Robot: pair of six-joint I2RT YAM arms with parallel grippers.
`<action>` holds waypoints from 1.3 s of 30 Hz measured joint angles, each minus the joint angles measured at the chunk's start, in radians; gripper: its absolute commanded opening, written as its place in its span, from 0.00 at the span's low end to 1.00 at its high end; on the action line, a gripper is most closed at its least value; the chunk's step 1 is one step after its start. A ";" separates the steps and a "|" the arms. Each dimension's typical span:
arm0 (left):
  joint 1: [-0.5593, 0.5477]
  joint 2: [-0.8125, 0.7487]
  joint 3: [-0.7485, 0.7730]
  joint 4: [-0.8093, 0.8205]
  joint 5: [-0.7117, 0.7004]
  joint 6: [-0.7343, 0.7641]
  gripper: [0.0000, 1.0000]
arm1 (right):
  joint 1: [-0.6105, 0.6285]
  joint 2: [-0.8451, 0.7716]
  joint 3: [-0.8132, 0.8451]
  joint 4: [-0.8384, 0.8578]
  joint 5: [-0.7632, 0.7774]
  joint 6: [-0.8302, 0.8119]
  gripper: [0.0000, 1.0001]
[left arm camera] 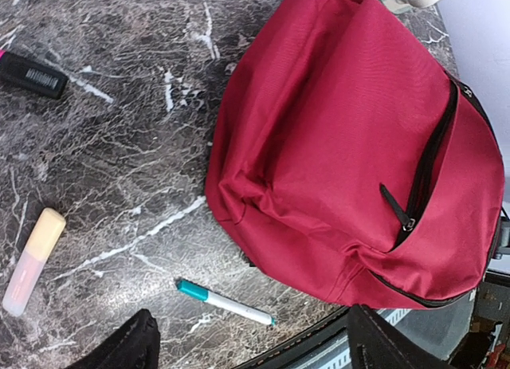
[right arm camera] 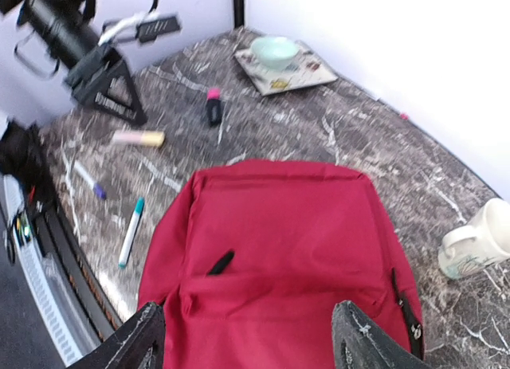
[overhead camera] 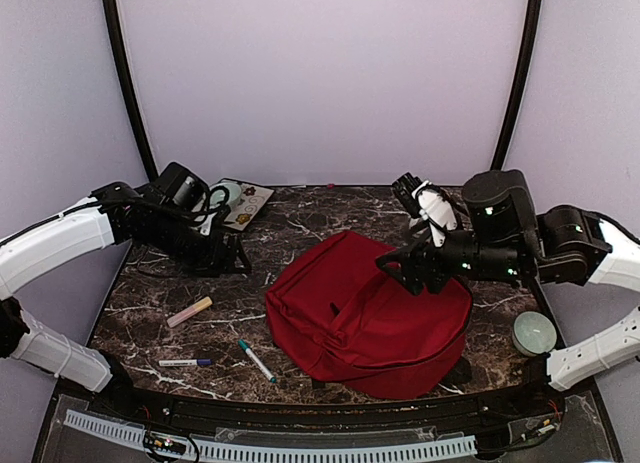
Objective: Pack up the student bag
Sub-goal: Grab the lower front pocket of the student bag.
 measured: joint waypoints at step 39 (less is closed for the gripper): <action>-0.186 0.226 0.166 -0.070 -0.126 -0.338 0.70 | -0.298 0.509 0.200 0.026 -0.370 0.007 0.67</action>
